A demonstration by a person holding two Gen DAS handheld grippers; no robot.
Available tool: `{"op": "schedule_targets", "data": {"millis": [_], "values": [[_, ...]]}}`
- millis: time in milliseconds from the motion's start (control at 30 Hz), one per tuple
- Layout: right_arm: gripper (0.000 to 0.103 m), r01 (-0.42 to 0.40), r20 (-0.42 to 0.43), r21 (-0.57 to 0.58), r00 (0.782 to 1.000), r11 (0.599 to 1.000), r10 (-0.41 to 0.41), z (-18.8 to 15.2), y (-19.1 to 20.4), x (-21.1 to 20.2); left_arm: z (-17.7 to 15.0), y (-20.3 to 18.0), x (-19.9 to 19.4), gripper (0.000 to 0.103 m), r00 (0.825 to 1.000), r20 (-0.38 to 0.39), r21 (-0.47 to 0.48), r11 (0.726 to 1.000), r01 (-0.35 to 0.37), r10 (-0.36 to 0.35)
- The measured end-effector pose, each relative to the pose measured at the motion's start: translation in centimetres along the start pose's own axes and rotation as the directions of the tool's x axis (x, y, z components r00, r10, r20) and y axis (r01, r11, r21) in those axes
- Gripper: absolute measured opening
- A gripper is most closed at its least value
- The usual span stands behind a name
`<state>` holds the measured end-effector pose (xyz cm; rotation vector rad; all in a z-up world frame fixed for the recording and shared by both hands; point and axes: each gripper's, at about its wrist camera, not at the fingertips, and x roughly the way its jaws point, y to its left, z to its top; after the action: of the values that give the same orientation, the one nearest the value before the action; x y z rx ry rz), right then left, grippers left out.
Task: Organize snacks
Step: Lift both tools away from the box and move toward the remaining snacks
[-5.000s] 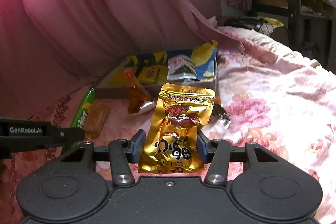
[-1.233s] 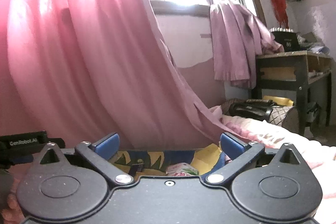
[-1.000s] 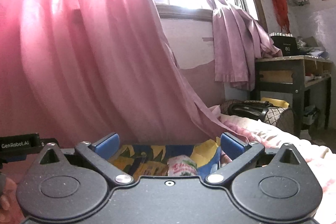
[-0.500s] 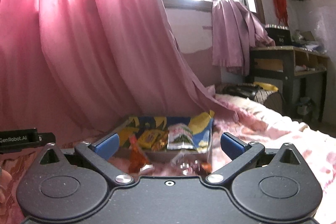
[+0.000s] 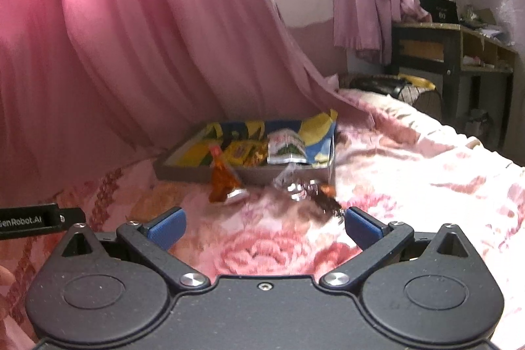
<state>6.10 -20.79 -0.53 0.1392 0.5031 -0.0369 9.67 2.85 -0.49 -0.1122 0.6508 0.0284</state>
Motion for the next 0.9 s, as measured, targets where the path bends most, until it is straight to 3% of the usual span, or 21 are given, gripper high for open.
{"op": "schedule_targets", "data": {"millis": [400,900], "values": [[0.102,0.005,-0.104,-0.003,0.995,1.0,-0.006,-0.8,0.6,1.7,-0.3,0.5,1.4,0.102,0.993,-0.111,-0.004,0.999,-0.049,0.048],[0.102,-0.031,-0.228,-0.009,0.973,0.999,0.029,-1.0,1.1,4.1,-0.3,0.6,3.6,0.102,0.97,-0.242,0.011,0.999,-0.03,0.032]]}}
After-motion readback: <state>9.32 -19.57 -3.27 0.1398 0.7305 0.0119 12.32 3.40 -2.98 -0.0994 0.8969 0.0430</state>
